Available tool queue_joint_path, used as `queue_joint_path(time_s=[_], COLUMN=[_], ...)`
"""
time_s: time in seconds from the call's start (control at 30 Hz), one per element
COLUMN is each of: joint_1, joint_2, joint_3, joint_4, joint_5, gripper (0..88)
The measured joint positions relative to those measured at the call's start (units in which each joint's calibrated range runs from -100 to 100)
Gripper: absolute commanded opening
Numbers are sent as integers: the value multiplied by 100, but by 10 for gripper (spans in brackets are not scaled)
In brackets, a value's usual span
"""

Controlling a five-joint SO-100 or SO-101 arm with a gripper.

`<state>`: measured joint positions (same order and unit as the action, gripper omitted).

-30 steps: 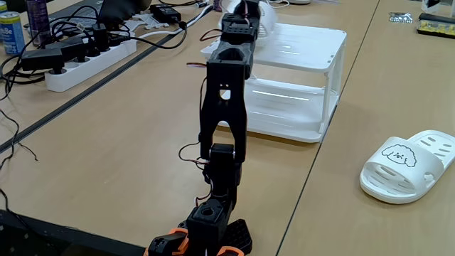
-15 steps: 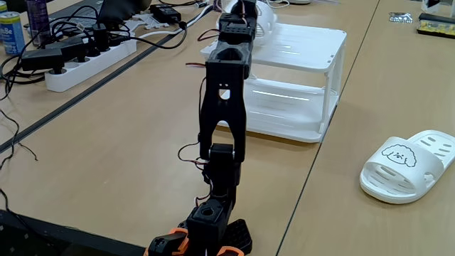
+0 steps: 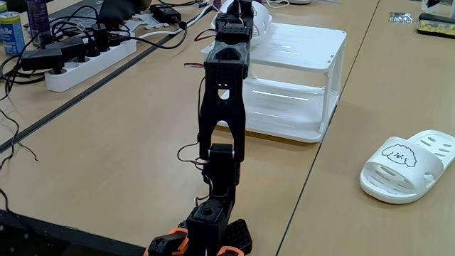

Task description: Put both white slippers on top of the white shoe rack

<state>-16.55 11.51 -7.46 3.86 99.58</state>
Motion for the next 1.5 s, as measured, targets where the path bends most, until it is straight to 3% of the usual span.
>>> queue_joint_path(time_s=[0.2, 0.43, 1.03, 1.3, 1.5], joint_1=[0, 172, 180, 150, 614], joint_2=[0, -8, -181, -1353, -2227], joint_3=[0, 144, 737, 1977, 2435], joint_4=[0, -9, -9, -9, -9], joint_5=[0, 0, 0, 0, 0], gripper=[94, 237, 237, 237, 222])
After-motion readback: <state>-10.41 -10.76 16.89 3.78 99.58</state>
